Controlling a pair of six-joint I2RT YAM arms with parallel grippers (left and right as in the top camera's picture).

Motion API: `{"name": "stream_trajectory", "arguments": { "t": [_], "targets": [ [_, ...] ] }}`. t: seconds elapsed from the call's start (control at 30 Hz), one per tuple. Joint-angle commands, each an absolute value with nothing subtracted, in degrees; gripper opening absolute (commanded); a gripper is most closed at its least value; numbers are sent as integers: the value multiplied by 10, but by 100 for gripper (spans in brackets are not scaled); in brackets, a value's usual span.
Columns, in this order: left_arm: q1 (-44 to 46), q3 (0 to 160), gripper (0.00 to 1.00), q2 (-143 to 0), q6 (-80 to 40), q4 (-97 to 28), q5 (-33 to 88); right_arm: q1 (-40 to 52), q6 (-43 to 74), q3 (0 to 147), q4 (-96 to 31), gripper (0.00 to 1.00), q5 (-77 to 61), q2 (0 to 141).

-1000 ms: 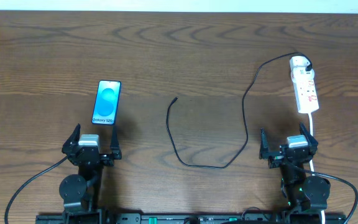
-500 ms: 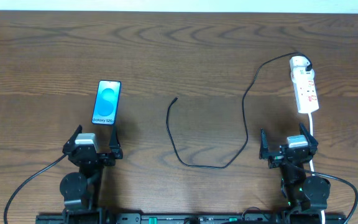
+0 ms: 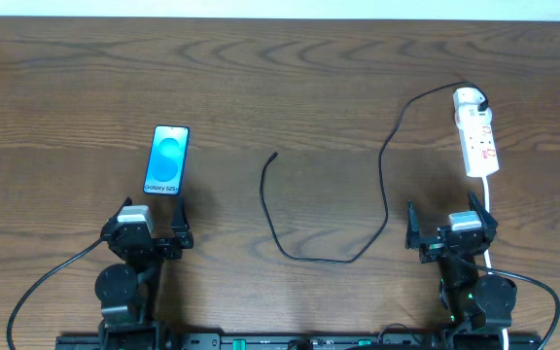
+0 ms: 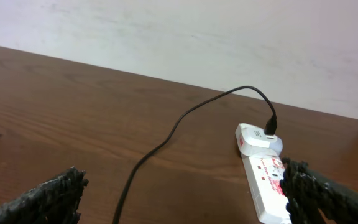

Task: Plug charger to phone and switch on socket
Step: 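Raise the left arm and move the left gripper above the blue phone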

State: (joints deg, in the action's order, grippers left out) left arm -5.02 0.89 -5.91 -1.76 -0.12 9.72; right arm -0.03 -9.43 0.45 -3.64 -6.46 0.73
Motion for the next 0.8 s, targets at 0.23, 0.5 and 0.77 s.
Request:
{"name": "stream_trajectory", "arguments": {
  "t": [0.23, 0.5, 0.77],
  "targets": [
    [-47, 58, 94, -134, -26, -10, 98, -4, -86, 3, -38, 99, -68, 6],
    [-47, 168, 94, -281, 36, -4, 119, -4, -86, 3, -38, 99, -68, 6],
    [-47, 312, 94, -477, 53, -28, 235, -4, -86, 3, -38, 99, -68, 6]
  ]
}}
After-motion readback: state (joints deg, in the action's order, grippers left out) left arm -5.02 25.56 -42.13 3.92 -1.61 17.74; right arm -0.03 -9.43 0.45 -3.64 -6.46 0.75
